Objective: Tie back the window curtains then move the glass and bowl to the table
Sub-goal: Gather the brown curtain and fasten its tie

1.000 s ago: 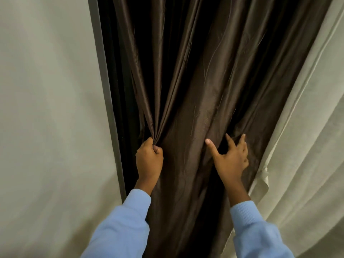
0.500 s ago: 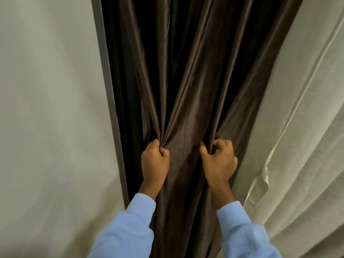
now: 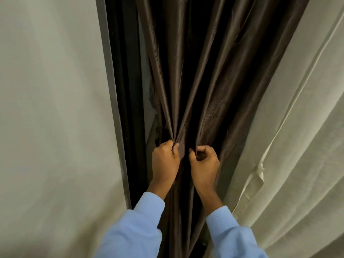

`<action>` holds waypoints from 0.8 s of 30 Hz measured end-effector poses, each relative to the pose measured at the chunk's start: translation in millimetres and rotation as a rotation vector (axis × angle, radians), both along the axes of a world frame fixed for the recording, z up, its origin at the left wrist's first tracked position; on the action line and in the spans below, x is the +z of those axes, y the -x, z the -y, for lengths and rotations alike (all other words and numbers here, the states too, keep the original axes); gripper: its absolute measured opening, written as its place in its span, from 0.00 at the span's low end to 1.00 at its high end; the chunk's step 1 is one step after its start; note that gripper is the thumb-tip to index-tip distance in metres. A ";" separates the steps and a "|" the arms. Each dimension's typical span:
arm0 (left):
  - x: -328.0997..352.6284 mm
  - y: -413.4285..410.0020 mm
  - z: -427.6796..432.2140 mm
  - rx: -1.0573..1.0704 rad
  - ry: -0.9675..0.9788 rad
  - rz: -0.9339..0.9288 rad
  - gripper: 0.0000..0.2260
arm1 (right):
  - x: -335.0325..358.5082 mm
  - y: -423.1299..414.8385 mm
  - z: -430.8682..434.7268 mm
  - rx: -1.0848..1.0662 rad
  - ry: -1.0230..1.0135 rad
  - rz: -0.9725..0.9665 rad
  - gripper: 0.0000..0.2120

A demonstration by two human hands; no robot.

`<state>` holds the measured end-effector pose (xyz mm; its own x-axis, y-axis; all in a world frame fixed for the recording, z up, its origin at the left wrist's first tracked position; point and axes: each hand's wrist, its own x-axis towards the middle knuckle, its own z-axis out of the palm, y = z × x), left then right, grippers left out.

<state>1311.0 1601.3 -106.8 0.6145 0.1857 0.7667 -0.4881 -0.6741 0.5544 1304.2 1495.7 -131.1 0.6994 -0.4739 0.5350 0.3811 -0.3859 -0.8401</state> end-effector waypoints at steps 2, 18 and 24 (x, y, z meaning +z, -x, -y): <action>0.7 -0.3 -1.3 -0.004 -0.014 -0.022 0.16 | -6.2 -0.8 -1.4 0.069 -0.017 0.056 0.06; 0.8 1.4 12.2 -0.056 -0.104 -0.120 0.13 | -16.8 -0.6 -9.5 0.325 0.106 0.106 0.10; 8.7 -7.3 4.0 0.034 -0.168 -0.193 0.10 | -7.0 13.2 39.7 -0.058 0.076 0.256 0.08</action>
